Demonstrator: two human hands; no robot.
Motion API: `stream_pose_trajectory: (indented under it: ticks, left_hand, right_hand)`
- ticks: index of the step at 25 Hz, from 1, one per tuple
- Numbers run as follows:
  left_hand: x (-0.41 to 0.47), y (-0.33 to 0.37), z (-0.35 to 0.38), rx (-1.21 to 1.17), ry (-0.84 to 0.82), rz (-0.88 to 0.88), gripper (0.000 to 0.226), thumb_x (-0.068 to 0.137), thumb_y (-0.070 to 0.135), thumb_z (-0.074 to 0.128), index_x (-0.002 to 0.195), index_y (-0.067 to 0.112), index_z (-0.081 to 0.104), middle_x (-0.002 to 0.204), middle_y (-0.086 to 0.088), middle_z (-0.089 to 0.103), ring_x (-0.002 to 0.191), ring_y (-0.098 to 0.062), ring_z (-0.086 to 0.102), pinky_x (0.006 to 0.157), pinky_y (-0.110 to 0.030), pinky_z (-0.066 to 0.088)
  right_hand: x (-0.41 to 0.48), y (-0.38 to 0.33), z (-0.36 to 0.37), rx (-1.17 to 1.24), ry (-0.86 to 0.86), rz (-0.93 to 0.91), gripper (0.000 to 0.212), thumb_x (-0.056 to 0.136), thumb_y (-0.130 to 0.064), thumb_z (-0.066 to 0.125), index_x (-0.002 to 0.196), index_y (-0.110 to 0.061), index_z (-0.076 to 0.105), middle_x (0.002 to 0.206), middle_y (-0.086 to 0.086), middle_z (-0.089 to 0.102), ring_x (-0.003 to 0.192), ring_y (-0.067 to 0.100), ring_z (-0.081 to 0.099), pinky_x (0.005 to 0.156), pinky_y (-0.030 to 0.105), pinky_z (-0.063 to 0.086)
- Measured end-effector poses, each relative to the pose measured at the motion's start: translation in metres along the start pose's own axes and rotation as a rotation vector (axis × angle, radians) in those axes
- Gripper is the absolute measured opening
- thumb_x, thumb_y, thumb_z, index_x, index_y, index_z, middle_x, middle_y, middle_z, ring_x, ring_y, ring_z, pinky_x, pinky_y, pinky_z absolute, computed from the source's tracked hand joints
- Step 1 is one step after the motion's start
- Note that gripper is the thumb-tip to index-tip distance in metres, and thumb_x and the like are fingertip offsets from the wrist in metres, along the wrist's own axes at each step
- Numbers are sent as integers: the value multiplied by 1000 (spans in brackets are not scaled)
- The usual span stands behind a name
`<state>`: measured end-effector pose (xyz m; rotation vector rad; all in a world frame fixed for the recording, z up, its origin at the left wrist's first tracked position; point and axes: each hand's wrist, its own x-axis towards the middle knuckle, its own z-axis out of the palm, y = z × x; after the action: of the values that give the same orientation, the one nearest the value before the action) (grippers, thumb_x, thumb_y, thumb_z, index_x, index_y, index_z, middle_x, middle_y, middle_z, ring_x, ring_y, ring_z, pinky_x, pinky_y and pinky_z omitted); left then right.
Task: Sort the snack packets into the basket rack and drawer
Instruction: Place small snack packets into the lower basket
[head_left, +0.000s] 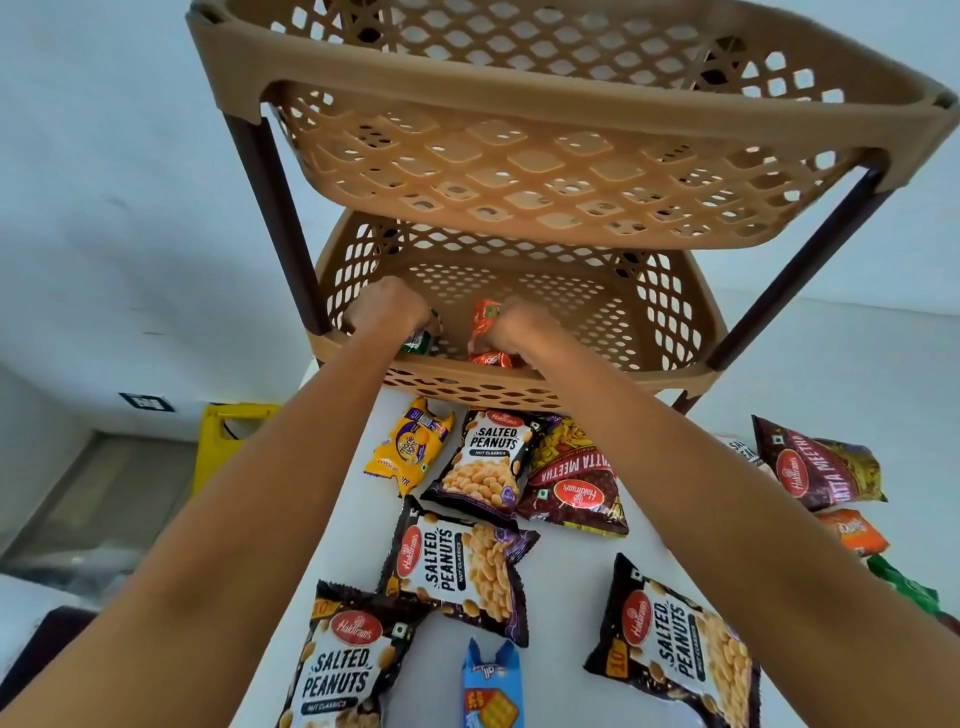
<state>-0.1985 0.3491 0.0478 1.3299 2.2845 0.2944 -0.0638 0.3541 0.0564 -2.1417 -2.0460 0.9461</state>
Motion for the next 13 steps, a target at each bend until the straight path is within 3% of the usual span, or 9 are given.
stream_pose_trajectory:
  ticks: [2, 4, 8, 11, 13]
  left_hand:
    - [-2, -2, -1, -24, 7, 5, 62, 72, 38, 77, 119, 5, 56, 115, -13, 63, 106, -31, 59, 90, -42, 49]
    - [-4, -3, -3, -54, 10, 10, 55, 75, 31, 76, 118, 4, 55, 114, -13, 61, 104, -29, 58, 81, -36, 47]
    - [-10, -4, -5, -175, 91, 90, 32, 82, 21, 69, 108, 6, 59, 101, -10, 61, 86, -22, 55, 71, -33, 45]
    - [-20, -6, -10, -237, 172, 138, 34, 82, 24, 70, 109, 6, 61, 99, -9, 64, 91, -24, 61, 77, -37, 52]
    - [-31, -5, -14, -256, 223, 177, 36, 82, 24, 70, 113, 6, 62, 106, -9, 66, 94, -23, 62, 80, -35, 52]
  right_hand:
    - [-2, -1, 0, -62, -26, -20, 69, 85, -40, 66, 137, -2, 41, 140, 17, 48, 124, 34, 49, 101, 40, 45]
    - [-3, -1, -2, -100, -36, -38, 69, 88, -41, 61, 139, 0, 38, 142, 17, 45, 126, 34, 47, 103, 39, 43]
    - [-3, 4, -5, -154, -19, -35, 72, 88, -46, 58, 139, -1, 37, 139, 19, 48, 124, 34, 49, 103, 40, 43]
    - [-7, 9, -10, -83, 37, -26, 58, 89, -37, 60, 131, 0, 46, 131, 20, 53, 115, 33, 55, 91, 36, 49]
    - [-13, 13, -11, -89, 122, -45, 45, 90, -31, 61, 123, -2, 51, 126, 19, 55, 111, 33, 57, 79, 34, 45]
